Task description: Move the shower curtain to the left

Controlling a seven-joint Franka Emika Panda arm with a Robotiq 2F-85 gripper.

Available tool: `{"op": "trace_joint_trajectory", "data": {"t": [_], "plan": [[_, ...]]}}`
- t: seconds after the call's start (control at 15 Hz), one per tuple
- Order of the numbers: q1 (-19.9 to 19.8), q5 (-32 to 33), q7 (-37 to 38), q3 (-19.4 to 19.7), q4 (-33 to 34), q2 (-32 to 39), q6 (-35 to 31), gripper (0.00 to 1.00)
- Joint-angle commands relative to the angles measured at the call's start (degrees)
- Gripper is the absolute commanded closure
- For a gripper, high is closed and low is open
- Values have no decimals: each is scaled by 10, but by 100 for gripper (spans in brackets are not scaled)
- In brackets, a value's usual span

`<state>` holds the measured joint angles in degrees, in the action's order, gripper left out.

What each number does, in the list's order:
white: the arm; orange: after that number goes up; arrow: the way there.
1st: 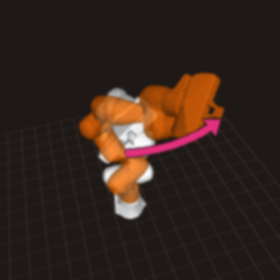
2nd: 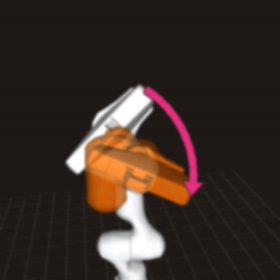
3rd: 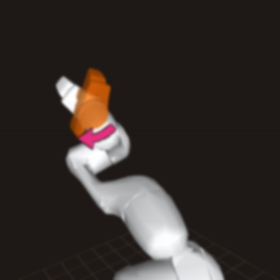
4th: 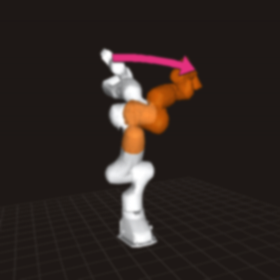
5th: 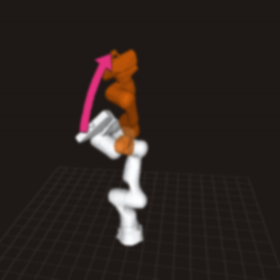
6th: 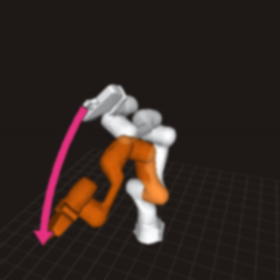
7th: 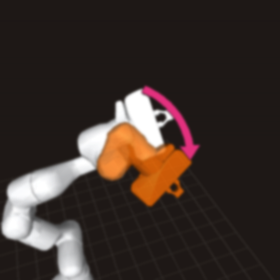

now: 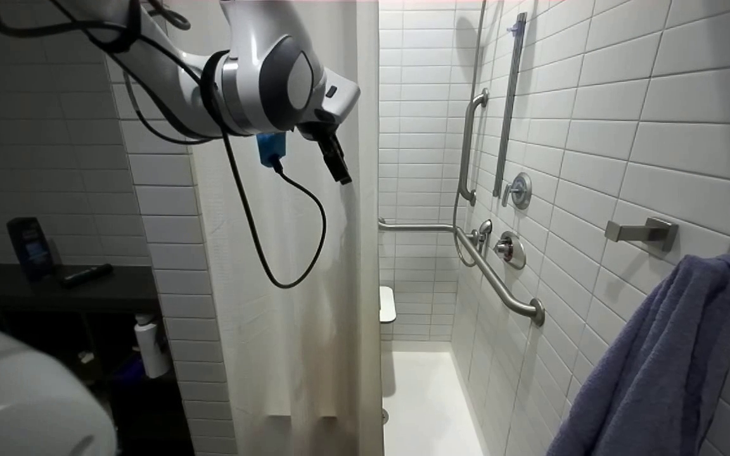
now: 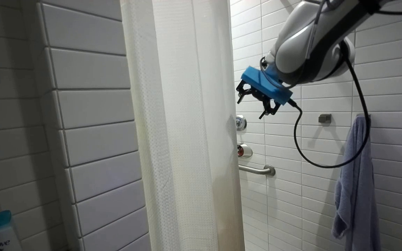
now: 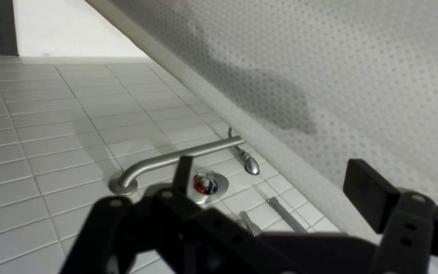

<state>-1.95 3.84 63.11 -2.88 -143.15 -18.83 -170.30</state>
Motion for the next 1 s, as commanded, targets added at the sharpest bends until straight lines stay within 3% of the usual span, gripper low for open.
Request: {"op": "trace_joint_trajectory", "data": {"t": [0.0, 0.33, 0.53, 0.93], "plan": [[23, -13, -21, 22, 13, 1, 22, 0], [37, -17, -38, 46, 27, 1, 41, 0], [-34, 105, 11, -26, 15, 0, 10, 0], [-226, 399, 153, -187, 30, -47, -6, 0]]}}
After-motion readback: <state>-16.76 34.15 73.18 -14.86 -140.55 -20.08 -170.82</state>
